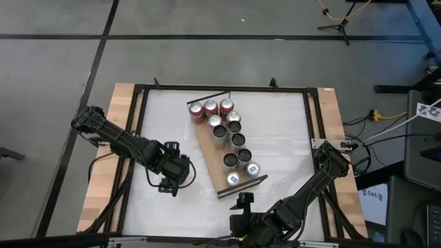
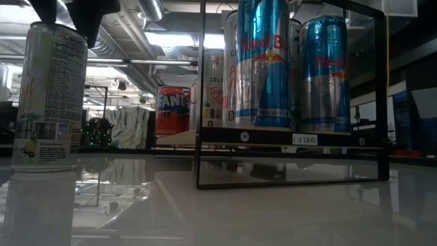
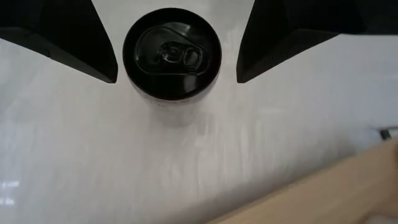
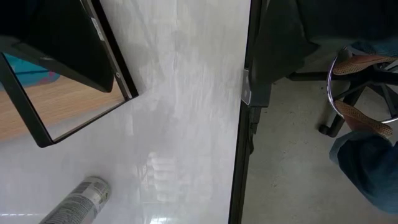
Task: Place canned beverage on shelf
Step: Align the yellow soda can with the other yellow soda can
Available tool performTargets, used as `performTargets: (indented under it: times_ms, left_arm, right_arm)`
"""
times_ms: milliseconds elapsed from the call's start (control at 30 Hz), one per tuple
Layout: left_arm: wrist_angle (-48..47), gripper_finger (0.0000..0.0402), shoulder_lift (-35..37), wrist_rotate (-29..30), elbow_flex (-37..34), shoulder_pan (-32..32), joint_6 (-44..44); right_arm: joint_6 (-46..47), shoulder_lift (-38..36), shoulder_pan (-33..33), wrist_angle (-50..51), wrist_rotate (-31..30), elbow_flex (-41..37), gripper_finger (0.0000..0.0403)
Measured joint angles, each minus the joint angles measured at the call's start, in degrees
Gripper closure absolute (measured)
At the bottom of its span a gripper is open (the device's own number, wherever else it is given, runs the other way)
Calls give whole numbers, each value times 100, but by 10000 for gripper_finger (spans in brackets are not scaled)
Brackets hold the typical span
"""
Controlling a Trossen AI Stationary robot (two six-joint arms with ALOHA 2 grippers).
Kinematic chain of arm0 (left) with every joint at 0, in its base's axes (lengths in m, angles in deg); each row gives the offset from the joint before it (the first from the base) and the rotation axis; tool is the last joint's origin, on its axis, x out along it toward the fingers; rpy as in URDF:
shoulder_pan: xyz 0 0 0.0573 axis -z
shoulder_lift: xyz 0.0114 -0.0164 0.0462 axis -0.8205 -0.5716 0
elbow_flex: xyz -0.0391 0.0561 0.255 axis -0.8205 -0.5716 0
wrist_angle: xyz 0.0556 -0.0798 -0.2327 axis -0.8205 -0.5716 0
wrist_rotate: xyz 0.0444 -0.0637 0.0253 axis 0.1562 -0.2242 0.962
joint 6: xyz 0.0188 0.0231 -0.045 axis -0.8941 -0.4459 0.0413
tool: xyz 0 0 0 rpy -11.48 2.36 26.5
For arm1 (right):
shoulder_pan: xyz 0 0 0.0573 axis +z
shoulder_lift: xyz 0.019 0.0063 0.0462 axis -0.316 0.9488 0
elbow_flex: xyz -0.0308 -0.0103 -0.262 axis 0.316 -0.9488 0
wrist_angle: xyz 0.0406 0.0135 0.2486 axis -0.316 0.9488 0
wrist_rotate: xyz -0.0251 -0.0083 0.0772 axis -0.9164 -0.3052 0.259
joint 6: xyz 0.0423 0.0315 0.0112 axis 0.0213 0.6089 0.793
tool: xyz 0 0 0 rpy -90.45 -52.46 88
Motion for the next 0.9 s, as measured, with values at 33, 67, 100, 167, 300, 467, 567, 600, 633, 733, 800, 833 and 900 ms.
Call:
performTargets:
  times_ms: [33, 67, 100, 167, 300, 467, 567, 600, 633, 733, 800, 833, 900]
  left_arm:
    - [0, 82, 0, 0, 0, 0, -150]
    - [0, 82, 0, 0, 0, 0, -278]
    - [0, 82, 0, 0, 0, 0, -376]
    - [0, 82, 0, 1, 0, 0, -485]
    - [0, 82, 0, 0, 0, 4, -501]
    - [91, 82, -4, -3, -133, 13, -402]
    - [89, 82, -4, -7, -201, 11, -225]
    - [93, 82, -4, -9, -210, 11, -190]
    - [92, 82, -4, -11, -212, 11, -175]
    - [93, 82, -4, -13, -212, 11, -159]
    - [92, 82, -4, -17, -212, 11, -116]
    - [92, 82, -4, -17, -212, 11, -56]
    - [92, 82, -4, -20, -213, 4, -4]
  right_arm:
    - [0, 0, 0, 0, 0, 0, 35]
    - [0, 0, 0, -1, 0, 0, 35]
    - [0, 0, 0, -1, 0, 0, 35]
    - [0, 0, 0, -1, 1, 0, 36]
    - [1, 0, 0, 0, 47, 0, 36]
    - [2, 0, 2, -1, 109, 0, 35]
    - [2, 0, 0, -3, 107, 0, 36]
    - [2, 0, 0, -4, 107, 0, 35]
    - [2, 0, 0, -4, 107, 0, 35]
    - [0, 0, 2, -4, 107, 0, 36]
    - [0, 0, 4, -4, 107, 0, 35]
    - [-9, 0, 9, -1, 120, 1, 35]
    - [-154, -21, 8, 10, 336, 0, 36]
